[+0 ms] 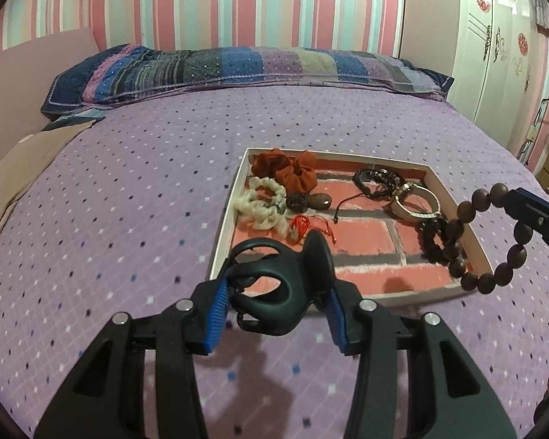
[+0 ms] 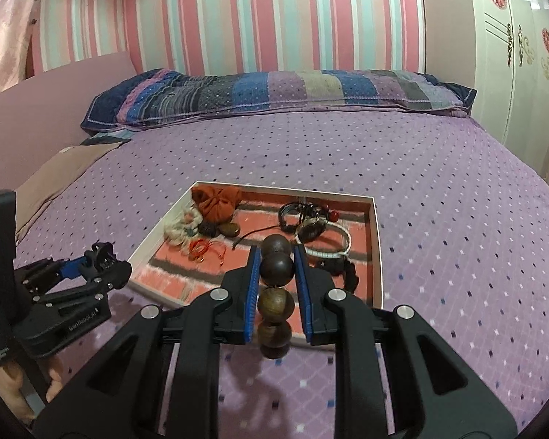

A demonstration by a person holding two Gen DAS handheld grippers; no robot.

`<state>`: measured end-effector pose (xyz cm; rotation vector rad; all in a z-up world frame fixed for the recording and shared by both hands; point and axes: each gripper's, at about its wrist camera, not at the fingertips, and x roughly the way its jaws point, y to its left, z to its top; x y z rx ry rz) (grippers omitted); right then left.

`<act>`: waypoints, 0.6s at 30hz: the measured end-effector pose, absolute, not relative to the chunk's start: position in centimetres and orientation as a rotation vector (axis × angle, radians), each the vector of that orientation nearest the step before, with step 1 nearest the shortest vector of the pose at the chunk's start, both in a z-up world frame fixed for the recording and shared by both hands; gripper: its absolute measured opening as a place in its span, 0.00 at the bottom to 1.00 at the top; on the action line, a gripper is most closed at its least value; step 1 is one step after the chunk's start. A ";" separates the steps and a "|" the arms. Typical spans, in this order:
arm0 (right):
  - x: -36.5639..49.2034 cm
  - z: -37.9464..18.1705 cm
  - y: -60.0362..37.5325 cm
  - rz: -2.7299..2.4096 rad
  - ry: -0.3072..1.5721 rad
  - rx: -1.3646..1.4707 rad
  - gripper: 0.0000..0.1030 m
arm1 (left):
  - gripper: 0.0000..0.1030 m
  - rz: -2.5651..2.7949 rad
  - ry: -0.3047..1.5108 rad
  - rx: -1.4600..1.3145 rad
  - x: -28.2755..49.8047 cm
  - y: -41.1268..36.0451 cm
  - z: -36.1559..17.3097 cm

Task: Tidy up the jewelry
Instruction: 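Carry the claw clip and wooden bead bracelet over the tray with both tools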

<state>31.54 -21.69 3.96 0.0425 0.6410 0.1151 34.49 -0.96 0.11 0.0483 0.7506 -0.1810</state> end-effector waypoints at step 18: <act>38.7 -4.3 -24.7 -0.044 0.807 0.016 0.19 | 0.44 -0.191 0.823 0.062 42.1 -3.4 -5.0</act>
